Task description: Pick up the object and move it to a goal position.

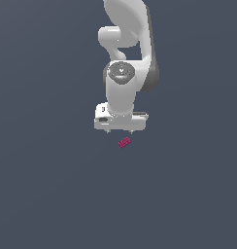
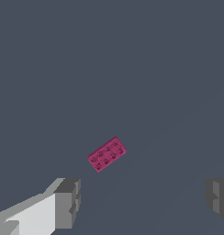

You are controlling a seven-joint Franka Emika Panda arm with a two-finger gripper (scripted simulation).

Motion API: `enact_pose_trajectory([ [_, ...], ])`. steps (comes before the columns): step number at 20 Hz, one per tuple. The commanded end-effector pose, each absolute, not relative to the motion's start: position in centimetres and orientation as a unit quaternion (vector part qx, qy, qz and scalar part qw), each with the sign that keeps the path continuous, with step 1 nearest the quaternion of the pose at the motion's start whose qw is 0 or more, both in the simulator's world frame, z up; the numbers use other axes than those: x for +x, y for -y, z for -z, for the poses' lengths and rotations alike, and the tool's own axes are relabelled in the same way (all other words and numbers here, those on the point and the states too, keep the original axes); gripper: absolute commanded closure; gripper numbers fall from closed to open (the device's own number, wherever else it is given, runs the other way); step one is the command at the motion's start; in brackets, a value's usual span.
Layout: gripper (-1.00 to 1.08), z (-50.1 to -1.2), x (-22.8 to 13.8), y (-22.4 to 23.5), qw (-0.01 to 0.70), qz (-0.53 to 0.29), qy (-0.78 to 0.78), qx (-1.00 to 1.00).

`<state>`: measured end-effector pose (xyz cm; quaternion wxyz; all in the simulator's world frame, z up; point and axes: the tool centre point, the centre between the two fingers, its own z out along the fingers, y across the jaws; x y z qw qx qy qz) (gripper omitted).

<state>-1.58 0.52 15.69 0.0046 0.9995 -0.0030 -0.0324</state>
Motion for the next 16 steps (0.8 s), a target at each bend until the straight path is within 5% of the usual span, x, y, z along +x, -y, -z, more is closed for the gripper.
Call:
enact_pose_trajectory([
  [1,-0.92,-15.7,-1.6,-0.5,0.005,0.032,0.003,0.999],
  [16,-0.92,-14.9,-2.5,2.7,0.004,0.043,0.045,0.998],
])
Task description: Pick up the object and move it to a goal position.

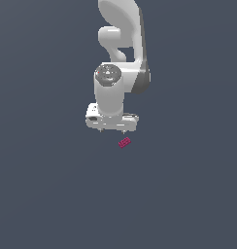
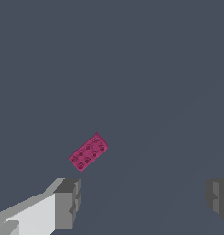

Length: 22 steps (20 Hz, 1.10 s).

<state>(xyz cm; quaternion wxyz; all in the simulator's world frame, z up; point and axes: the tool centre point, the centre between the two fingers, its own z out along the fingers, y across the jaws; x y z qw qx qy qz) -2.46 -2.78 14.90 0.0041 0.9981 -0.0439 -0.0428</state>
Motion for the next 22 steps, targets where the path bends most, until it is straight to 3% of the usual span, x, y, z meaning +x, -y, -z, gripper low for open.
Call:
enact_pose_trajectory([
  [1,-0.92,-14.8,-2.5,2.6,0.004,0.042,0.047,0.998],
  [22,-0.92,-10.7,-3.2,-0.3,0.003,0.024,0.234,0.972],
])
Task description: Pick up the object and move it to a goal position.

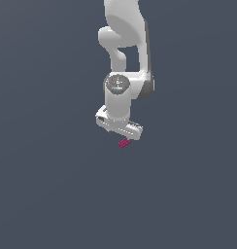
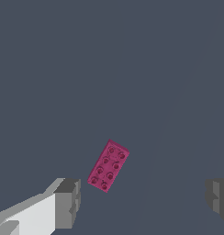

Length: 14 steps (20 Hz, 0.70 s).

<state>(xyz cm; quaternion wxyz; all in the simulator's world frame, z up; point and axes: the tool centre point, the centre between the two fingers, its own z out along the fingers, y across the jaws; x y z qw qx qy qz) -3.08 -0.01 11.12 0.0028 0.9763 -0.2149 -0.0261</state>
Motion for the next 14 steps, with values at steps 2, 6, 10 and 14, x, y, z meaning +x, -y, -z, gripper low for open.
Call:
enact_pose_trajectory([
  [2,-0.92,-10.2,-3.3,-0.6,0.002,0.022,0.259,0.966],
  [6,-0.92,-9.2,-3.6,-1.3,0.002,0.017,0.308,0.951],
  [10,-0.92,-8.2,-3.9,-1.9,0.001,0.011,0.356,0.934],
  [14,-0.92,-7.4,-4.2,-2.4,0.001,0.007,0.395,0.919],
])
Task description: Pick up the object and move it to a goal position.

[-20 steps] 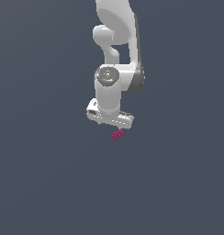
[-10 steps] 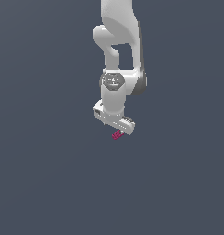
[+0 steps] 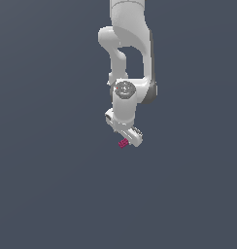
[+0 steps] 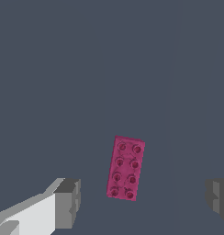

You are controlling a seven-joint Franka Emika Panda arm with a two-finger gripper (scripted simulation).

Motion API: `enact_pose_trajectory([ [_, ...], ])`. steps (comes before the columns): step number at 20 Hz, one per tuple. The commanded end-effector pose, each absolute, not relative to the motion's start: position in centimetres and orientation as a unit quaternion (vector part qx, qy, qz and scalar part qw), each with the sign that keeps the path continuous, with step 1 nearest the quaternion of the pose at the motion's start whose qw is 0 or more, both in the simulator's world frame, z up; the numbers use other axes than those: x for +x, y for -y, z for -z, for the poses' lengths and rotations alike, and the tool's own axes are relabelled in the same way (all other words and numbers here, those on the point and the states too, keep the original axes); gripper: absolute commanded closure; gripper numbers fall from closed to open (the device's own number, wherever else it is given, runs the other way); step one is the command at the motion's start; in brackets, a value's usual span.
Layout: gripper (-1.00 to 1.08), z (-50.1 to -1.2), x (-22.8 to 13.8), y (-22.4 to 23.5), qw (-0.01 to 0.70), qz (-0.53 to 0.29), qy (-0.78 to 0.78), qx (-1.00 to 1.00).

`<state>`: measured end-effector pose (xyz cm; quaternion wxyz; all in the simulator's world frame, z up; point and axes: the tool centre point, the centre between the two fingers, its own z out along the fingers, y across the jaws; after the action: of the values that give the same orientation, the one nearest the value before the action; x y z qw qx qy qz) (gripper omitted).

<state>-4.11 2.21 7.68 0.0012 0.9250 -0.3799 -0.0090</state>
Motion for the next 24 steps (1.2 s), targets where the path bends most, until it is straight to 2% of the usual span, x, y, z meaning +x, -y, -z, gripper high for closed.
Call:
enact_pose_trajectory([
  [1,-0.92,-7.2,-4.3,-2.5,0.001,0.006,0.404,0.915],
  [17,-0.92,-6.1,-4.7,-3.0,0.0,0.0,0.452,0.892],
  [24,-0.92,-3.6,-4.8,-3.0,0.0,0.0,0.453,0.891],
])
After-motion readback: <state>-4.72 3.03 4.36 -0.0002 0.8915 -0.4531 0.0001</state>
